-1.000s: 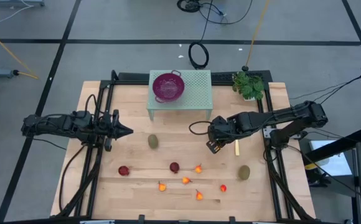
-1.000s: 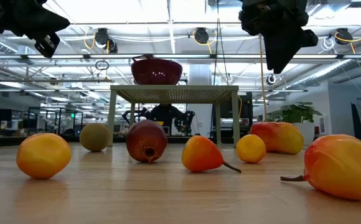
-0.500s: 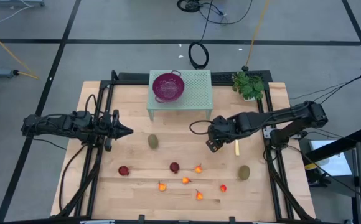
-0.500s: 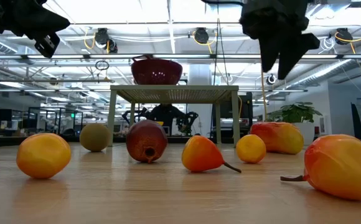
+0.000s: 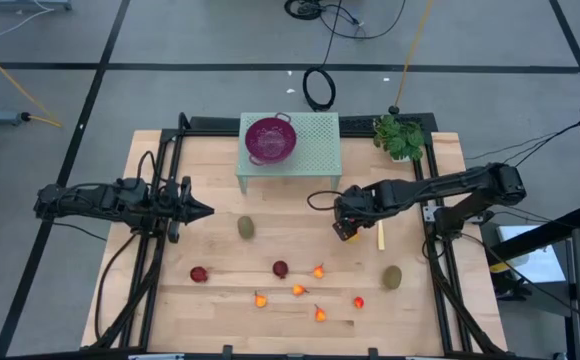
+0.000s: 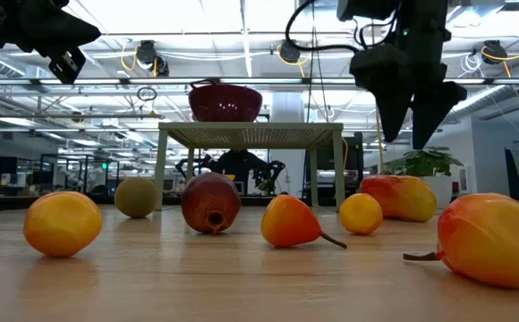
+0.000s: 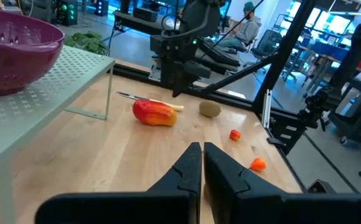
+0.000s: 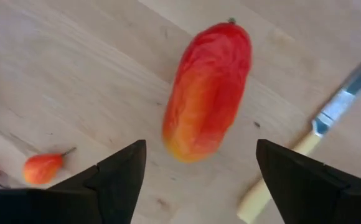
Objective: Pick & Place Fruit
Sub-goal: Put the mango into the violet strainer bowl on the shelf
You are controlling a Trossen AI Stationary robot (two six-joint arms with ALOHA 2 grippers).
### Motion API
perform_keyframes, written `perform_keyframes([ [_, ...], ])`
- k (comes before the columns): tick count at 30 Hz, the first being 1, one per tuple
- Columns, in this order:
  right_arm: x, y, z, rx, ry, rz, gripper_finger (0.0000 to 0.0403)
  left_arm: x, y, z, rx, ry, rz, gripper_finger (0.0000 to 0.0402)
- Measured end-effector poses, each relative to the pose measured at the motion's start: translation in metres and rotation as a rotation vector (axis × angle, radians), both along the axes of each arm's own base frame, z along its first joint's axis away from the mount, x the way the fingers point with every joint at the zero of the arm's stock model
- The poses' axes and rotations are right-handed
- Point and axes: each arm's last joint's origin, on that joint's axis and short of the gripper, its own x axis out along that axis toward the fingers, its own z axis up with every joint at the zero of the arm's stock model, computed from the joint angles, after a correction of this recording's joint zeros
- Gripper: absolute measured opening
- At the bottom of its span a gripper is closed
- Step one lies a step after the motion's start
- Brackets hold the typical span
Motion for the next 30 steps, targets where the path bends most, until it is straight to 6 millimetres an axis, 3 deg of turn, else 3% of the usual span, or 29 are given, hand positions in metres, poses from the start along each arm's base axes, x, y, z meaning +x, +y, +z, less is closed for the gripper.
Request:
perform_keyframes([
  [6,-0.0009,-0.0072,-0.0090,-0.002,-0.002,-0.005,0.0299,0.0000,0.0000,0.0000,-0.001,0.000,0.000,0.0017],
  [21,-0.0018,-0.0095,-0.0098,0.016,0.009,0.027,0.0299,0.0000,0.0000,0.0000,-0.006,0.000,0.001,0.0017],
  [30,-0.0012,-0.0097,-0.0097,0.008,0.004,0.059,0.0355,0.0000,0.0006,0.0000,-0.004,0.000,0.020,0.0017],
])
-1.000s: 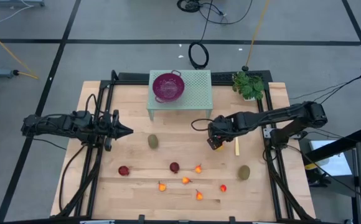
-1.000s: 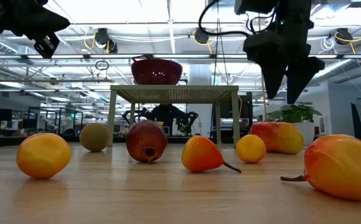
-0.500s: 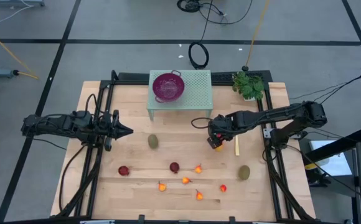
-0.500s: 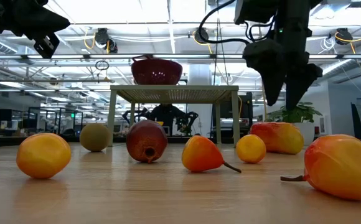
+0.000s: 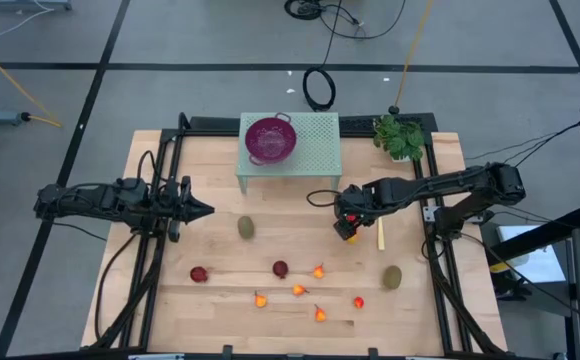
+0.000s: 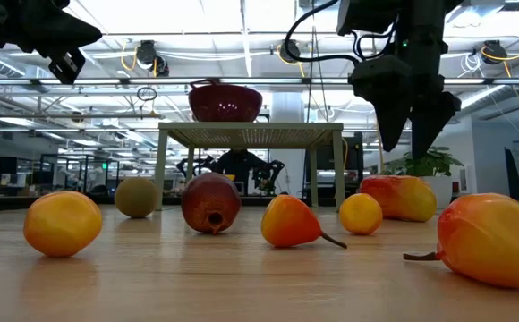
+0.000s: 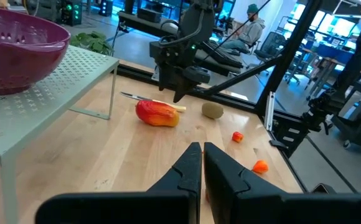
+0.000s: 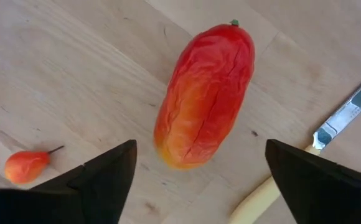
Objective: Pick & Place Fruit
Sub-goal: Put the mango into the violet strainer bowl on the shelf
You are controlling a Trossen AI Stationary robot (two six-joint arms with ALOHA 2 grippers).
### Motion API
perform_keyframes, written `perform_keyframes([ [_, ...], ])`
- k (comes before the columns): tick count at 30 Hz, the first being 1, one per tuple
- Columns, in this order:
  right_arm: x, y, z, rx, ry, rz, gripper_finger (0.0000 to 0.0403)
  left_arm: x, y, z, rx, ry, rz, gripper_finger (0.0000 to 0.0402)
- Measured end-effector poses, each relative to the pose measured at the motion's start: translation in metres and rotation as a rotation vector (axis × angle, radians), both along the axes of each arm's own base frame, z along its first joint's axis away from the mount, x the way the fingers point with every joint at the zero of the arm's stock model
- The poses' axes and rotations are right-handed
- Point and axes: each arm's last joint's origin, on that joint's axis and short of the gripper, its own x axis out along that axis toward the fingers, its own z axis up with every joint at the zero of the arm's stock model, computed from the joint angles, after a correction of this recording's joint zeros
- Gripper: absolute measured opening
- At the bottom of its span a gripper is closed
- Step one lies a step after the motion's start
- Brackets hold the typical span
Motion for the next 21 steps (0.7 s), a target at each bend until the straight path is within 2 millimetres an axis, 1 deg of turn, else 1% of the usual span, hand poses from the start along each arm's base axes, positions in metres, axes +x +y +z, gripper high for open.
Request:
perform_keyframes([
  [4,0.0037,0.0000,0.0007,-0.003,-0.038,0.003,0.0391,0.0000,0.0002,0.0000,0.001,0.000,0.006,0.0017],
  [6,0.0055,0.0000,0.0012,-0.004,-0.058,0.004,0.0397,0.0000,0.0002,0.0000,0.001,0.000,0.006,0.0017],
  [18,0.0058,-0.0001,0.0012,-0.018,-0.058,0.058,0.0399,0.0000,0.0002,0.0001,-0.004,0.000,0.007,0.0017],
  [21,0.0048,-0.0002,-0.0022,-0.018,-0.055,0.056,0.0399,0.0000,0.0002,0.0001,-0.004,0.000,0.006,0.0017],
])
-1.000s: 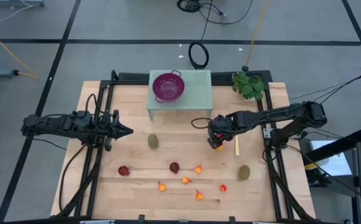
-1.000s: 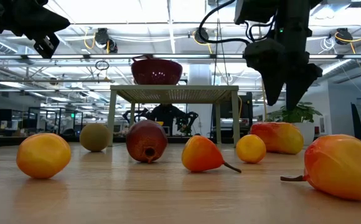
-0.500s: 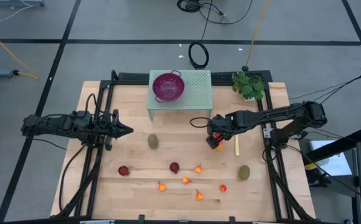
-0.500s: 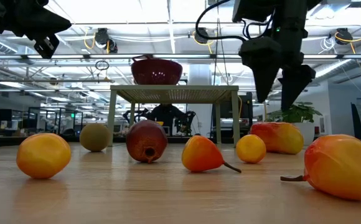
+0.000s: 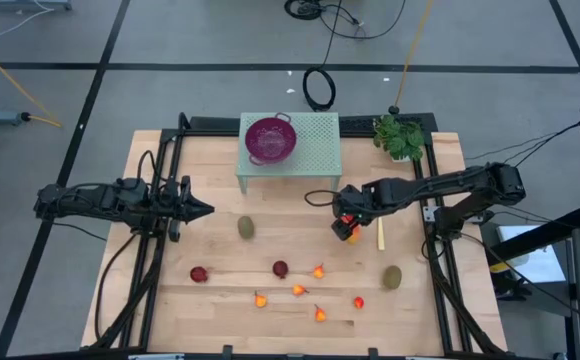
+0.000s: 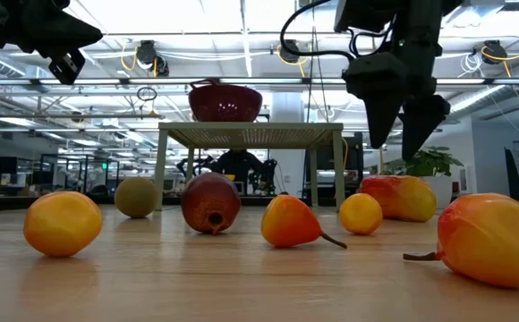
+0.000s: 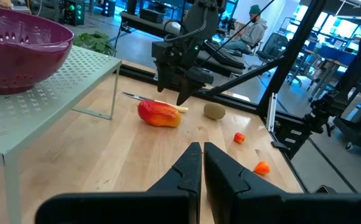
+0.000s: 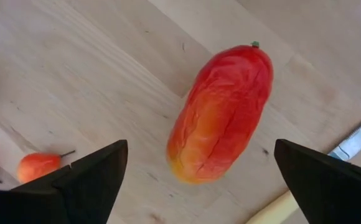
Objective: Pick & Place Fruit
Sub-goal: Put the mango into the violet strainer bowl on the shelf
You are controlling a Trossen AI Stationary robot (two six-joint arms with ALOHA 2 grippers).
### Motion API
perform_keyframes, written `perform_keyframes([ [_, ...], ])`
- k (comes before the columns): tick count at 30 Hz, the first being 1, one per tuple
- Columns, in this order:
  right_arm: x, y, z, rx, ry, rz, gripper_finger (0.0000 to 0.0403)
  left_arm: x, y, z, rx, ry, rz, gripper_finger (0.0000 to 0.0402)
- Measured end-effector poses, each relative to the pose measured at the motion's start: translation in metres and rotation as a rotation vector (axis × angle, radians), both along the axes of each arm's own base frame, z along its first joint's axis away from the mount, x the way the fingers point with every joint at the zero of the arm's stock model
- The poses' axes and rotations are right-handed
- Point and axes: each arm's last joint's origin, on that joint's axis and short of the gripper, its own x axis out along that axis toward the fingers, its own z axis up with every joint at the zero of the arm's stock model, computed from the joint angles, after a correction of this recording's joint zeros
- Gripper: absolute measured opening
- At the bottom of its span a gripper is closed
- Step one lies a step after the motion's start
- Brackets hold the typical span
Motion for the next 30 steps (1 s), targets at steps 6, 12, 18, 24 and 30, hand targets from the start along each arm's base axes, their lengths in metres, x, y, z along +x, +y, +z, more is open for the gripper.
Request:
perform_keyframes([
  [6,-0.005,0.000,-0.016,0.016,0.010,-0.054,0.0397,0.000,0.000,0.000,0.000,0.000,0.001,0.0017],
  [12,-0.006,-0.003,-0.026,0.022,-0.010,-0.085,0.0397,0.000,0.000,0.000,-0.014,0.001,0.003,0.0017],
  [18,-0.009,-0.008,-0.034,0.020,-0.011,-0.104,0.0397,0.000,0.000,0.000,-0.022,0.002,0.004,0.0017],
  [24,-0.009,-0.011,-0.043,0.019,-0.047,-0.116,0.0397,0.000,0.000,0.000,-0.026,0.002,0.004,0.0017],
  [30,-0.012,-0.013,-0.055,0.021,-0.088,-0.122,0.0397,0.000,0.000,0.000,-0.033,0.002,0.006,0.0017],
])
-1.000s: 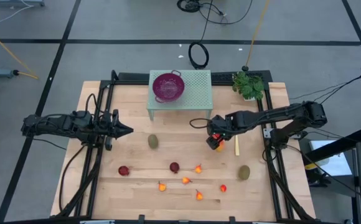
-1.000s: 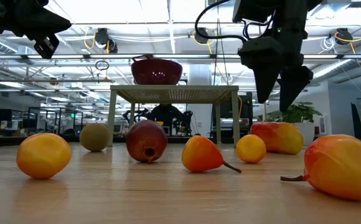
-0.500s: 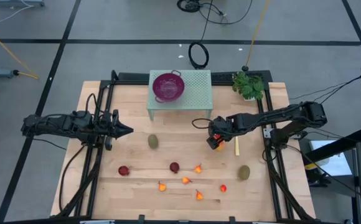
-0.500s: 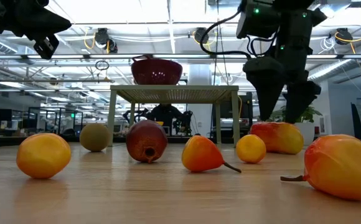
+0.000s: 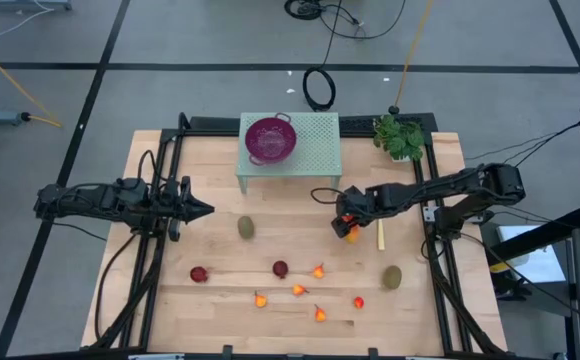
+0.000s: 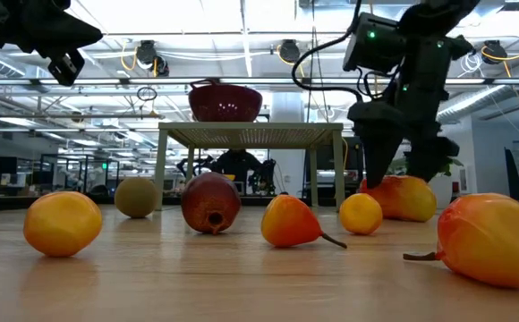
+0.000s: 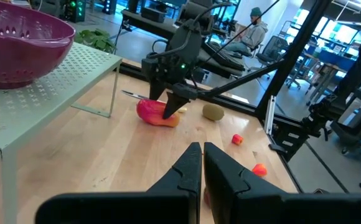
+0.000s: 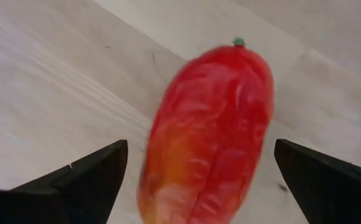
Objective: Pick & Place Fruit
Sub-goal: Put the mango into the violet strainer bowl on the shelf
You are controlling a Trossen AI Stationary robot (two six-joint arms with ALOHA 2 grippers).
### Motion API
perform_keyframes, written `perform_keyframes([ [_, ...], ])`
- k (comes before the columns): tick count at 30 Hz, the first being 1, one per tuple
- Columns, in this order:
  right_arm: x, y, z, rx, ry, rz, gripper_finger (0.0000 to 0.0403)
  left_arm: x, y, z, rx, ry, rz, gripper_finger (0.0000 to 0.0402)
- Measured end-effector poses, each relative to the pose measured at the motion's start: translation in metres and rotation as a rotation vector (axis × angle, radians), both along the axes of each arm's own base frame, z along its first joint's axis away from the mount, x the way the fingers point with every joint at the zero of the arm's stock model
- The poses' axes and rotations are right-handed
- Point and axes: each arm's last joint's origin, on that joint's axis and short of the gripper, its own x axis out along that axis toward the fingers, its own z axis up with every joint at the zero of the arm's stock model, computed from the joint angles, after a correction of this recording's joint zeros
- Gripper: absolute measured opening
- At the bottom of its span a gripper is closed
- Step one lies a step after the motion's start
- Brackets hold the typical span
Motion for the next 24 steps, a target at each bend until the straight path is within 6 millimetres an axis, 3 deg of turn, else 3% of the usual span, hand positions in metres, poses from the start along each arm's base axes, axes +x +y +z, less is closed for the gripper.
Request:
perform_keyframes([
  [14,-0.008,0.000,-0.013,0.000,0.025,0.009,0.0382,0.000,0.001,0.000,-0.006,0.000,0.027,0.0017],
  [24,-0.005,0.000,-0.012,-0.005,-0.010,0.025,0.0276,0.000,0.001,0.000,-0.008,0.000,0.027,0.0017],
])
